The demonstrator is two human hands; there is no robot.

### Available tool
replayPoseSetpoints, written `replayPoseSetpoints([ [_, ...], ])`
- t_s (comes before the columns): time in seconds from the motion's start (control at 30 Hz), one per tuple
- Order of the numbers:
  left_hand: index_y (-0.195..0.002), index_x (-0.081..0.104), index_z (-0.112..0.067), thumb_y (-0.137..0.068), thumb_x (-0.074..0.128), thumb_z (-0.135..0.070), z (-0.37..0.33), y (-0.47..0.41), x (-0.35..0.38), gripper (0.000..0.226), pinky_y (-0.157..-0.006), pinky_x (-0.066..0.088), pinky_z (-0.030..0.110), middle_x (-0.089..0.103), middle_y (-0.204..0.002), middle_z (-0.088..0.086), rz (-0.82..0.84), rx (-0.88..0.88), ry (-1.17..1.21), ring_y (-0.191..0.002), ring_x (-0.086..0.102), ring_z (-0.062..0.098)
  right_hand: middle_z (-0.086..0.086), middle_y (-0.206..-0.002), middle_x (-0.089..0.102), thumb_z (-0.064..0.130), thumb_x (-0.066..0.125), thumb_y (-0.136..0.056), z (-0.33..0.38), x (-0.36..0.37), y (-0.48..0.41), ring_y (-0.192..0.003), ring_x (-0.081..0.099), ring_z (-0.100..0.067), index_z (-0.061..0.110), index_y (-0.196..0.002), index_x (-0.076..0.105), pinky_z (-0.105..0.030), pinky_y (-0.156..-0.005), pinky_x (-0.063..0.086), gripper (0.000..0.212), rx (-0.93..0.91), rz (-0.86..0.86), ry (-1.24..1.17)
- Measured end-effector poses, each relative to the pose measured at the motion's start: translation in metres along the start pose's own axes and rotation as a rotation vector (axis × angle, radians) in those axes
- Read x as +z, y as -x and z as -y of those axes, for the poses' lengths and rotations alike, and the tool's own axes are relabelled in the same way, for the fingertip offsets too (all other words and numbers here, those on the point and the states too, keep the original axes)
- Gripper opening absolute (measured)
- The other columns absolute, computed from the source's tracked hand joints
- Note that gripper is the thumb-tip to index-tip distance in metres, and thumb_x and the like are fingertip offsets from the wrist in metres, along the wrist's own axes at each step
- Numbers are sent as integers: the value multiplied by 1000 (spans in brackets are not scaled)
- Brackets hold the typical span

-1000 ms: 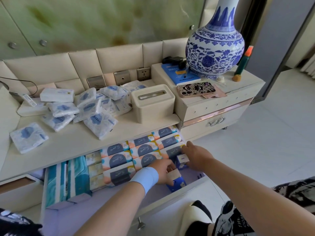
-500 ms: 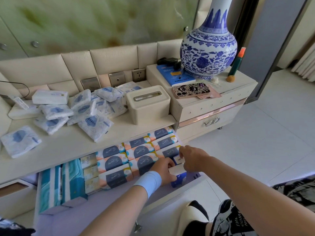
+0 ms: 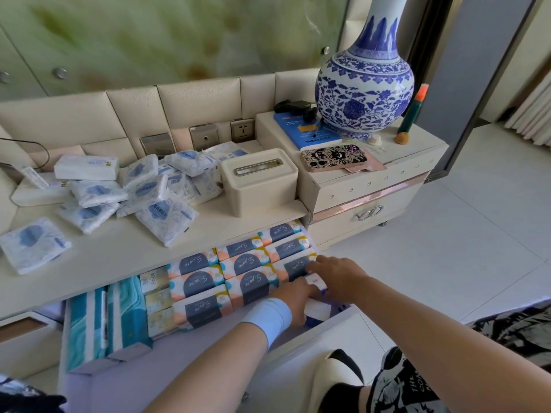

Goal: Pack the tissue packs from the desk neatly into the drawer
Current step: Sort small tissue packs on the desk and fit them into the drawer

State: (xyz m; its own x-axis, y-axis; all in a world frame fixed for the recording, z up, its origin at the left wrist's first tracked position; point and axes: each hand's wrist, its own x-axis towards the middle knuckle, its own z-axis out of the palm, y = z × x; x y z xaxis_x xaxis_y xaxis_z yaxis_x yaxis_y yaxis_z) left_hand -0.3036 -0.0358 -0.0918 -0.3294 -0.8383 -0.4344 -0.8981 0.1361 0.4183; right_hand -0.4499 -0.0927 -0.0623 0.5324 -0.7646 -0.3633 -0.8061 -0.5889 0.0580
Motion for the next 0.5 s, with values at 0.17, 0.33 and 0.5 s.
replayPoseSetpoints([
  [0.17, -116, 65, -27, -85, 59, 0, 15, -1, -3, 42, -98, 46, 37, 45, -124, 4, -77, 30, 92, -110, 55, 30, 0, -96, 66, 72, 42, -80, 6, 12, -12, -82, 65, -20, 24, -102, 63, -31, -70, 54, 57, 212, 33, 51],
  [0.33, -109, 60, -20, -83, 63, -6, 21, -3, 1, 30, -88, 49, 31, 56, -113, 3, -116, -86, 265, -100, 60, 24, 5, -77, 53, 63, 56, -86, 3, 8, -8, -69, 54, -11, 21, -102, 55, -23, -56, 42, 45, 479, -15, -174],
  [0.5, -122, 49, -26, -78, 72, -27, 14, -7, 9, 49, -89, 55, 39, 63, -115, 1, 70, -260, 352, -103, 62, 25, 2, -77, 53, 59, 68, -81, 8, 10, -14, -64, 53, -11, 15, -102, 47, -24, -51, 41, 53, 583, 18, -585],
])
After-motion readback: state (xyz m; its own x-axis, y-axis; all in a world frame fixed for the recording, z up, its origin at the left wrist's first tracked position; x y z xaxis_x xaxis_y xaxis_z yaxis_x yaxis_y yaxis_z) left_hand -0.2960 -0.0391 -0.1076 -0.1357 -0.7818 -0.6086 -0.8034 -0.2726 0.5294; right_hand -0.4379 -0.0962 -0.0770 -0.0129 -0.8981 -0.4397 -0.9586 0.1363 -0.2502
